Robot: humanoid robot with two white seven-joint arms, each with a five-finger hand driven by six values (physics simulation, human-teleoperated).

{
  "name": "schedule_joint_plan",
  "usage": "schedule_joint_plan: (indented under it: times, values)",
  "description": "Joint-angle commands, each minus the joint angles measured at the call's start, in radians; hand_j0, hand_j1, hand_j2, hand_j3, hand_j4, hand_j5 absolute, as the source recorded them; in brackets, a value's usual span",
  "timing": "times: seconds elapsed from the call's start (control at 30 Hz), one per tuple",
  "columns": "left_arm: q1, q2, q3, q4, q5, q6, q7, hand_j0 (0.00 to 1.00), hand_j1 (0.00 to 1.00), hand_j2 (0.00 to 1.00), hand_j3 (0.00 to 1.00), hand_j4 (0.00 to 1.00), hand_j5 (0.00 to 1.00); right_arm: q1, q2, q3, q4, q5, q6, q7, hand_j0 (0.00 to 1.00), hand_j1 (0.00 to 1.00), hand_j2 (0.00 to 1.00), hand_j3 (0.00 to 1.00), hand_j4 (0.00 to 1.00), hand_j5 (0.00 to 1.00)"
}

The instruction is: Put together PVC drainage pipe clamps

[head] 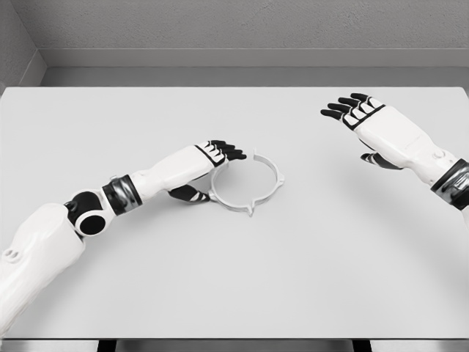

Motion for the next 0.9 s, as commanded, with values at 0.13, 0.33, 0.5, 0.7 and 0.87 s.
schedule_joint_plan:
  times: [0.13, 0.33, 0.5, 0.7, 0.87]
  values:
    - [-0.012, -0.022, 0.0, 0.025, 0.005, 0.0, 0.0, 1.0, 1.0, 1.0, 1.0, 1.0, 1.0, 0.0, -0.001, 0.001, -0.002, -0.007, 0.001, -0.001, 1.0, 1.0, 1.0, 1.0, 1.0, 1.0]
    - [-0.015, -0.027, 0.0, 0.029, 0.005, 0.0, 0.0, 1.0, 1.0, 1.0, 1.0, 1.0, 1.0, 0.0, -0.001, 0.001, -0.002, -0.007, 0.001, -0.001, 1.0, 1.0, 1.0, 1.0, 1.0, 1.0]
    - [-0.018, -0.039, 0.0, 0.035, 0.005, 0.0, -0.001, 1.0, 1.0, 1.0, 1.0, 1.0, 1.0, 0.0, -0.001, 0.001, -0.002, -0.007, 0.001, -0.001, 1.0, 1.0, 1.0, 1.0, 1.0, 1.0]
    - [-0.025, -0.045, 0.0, 0.045, 0.005, 0.0, -0.001, 1.0, 1.0, 1.0, 1.0, 1.0, 1.0, 0.0, -0.001, 0.001, -0.002, -0.007, 0.001, -0.001, 1.0, 1.0, 1.0, 1.0, 1.0, 1.0]
    - [-0.032, -0.053, 0.002, 0.052, 0.005, 0.0, -0.001, 1.0, 1.0, 1.0, 1.0, 1.0, 1.0, 0.002, -0.001, 0.001, -0.002, -0.007, 0.001, -0.001, 1.0, 1.0, 1.0, 1.0, 1.0, 1.0]
